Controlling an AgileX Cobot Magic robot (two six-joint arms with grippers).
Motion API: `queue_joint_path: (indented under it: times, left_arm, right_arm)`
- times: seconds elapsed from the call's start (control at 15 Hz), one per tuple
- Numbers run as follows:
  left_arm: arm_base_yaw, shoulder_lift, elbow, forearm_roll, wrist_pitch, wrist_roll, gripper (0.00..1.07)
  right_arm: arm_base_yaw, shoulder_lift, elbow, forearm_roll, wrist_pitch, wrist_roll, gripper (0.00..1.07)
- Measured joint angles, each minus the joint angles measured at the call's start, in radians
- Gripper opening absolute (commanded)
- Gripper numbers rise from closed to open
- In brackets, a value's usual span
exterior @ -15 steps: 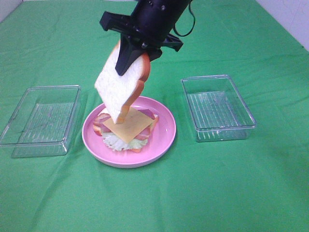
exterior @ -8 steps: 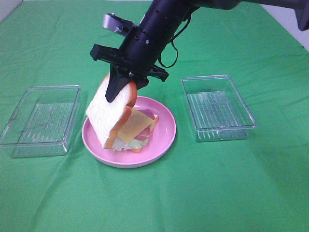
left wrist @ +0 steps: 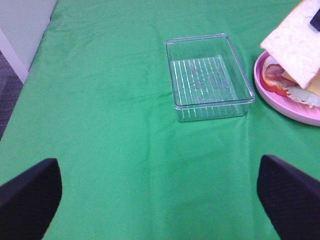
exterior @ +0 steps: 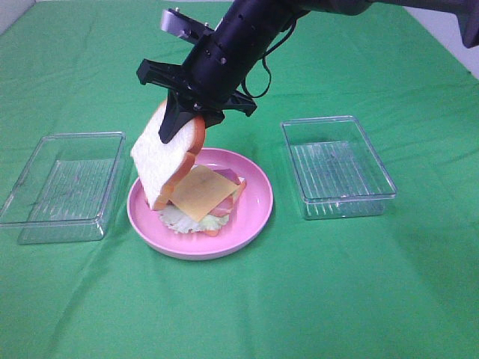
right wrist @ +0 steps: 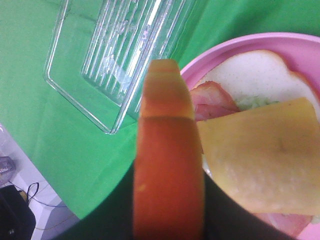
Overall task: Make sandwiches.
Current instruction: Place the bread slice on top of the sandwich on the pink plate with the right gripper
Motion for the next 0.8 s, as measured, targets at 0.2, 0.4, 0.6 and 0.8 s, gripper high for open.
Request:
queue_joint_path:
  times: [0.2,0.4,0.6,0.8]
  left_arm:
    - [0.000,0.000,0.000,0.000,0.000,0.000,1.00]
    - [0.000,0.000,0.000,0.000,0.000,0.000,1.00]
    - [0.000,0.000,0.000,0.000,0.000,0.000,1.00]
    - [0.000,0.000,0.000,0.000,0.000,0.000,1.00]
  right_arm:
    - [0.000,0.002,0.000,0.000,0.001,0.005,0.00]
    - [0.000,0.046,0.000,0.000,0.011,0.008,0.00]
    - [0.000,0.058,0.000,0.000,0.005,0.008,0.00]
    - [0.000,0.058,0.000,-0.035,0.004,0.026,0.12]
